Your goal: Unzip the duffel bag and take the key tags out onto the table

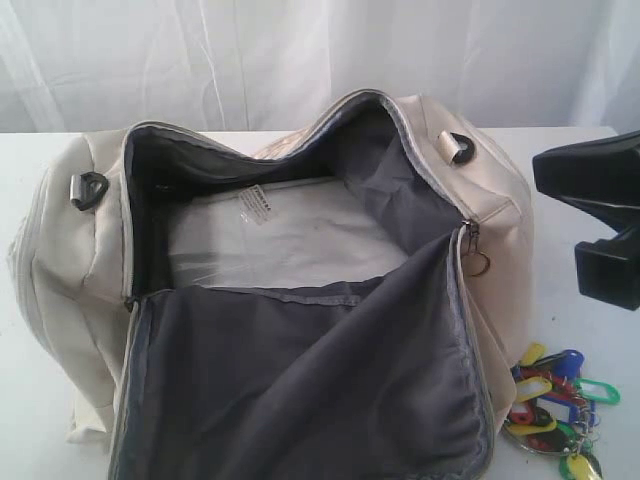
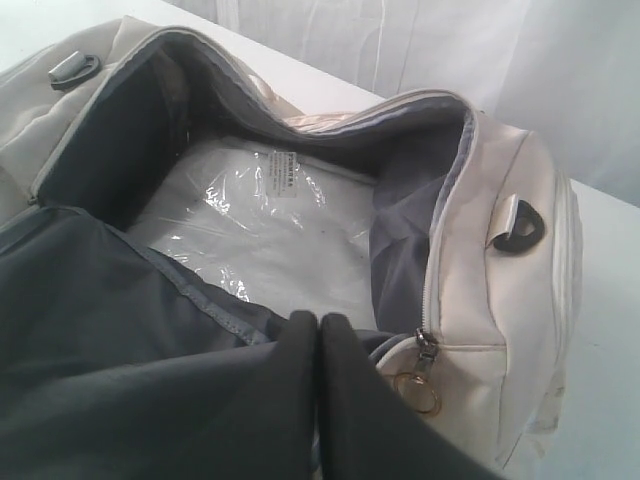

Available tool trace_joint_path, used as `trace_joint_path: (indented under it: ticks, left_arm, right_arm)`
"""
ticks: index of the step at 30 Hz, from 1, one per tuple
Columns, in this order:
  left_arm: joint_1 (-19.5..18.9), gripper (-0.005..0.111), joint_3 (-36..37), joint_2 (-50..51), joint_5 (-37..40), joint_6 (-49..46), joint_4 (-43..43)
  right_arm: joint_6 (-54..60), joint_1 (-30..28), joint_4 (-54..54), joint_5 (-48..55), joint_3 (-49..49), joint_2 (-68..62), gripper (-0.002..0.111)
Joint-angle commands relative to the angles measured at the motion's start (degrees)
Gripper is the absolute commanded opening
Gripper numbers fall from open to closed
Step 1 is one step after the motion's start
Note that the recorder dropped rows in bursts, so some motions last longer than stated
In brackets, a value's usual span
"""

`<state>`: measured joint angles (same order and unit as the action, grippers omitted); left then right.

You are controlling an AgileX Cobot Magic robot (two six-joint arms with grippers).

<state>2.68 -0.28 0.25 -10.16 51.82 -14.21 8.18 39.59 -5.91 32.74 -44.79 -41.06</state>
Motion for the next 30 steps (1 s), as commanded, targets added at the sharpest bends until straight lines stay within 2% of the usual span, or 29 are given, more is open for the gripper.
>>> trace_joint_path:
  ticks: [1,2,3,4,6,8,10,30]
  left_arm:
    - [0.3,0.000,0.3,-0.2,6.9,-29.6,18.8]
    - [0.3,0.000,0.3,-0.2,12.0,-40.7,21.0]
    - [0.3,0.000,0.3,-0.2,15.4,-44.6,21.0]
    - [0.3,0.000,0.3,-0.2,23.1,-50.3,21.0]
    - [0.3,0.000,0.3,-0.2,24.5,-53.1,20.9]
    - [0.3,0.000,0.3,-0.2,24.4,-52.3,21.1]
    - [0.3,0.000,0.3,-0.2,23.3,-47.7,21.2]
    - [0.3,0.000,0.3,-0.2,23.0,-47.7,21.0]
  right_arm:
    - [0.6,-0.3,0.1,0.0,0.3,0.3,0.000]
    - [0.6,-0.3,0.1,0.0,0.3,0.3,0.000]
    - [0.6,-0.3,0.1,0.0,0.3,0.3,0.000]
    - [0.6,-0.3,0.1,0.0,0.3,0.3,0.000]
    - [0.6,-0.3,0.1,0.0,0.3,0.3,0.000]
    - [0.6,-0.3,0.1,0.0,0.3,0.3,0.000]
    - [0.6,-0.3,0.1,0.0,0.3,0.3,0.000]
    - [-0.5,-0.3,0.1,0.0,0.3,0.3,0.000]
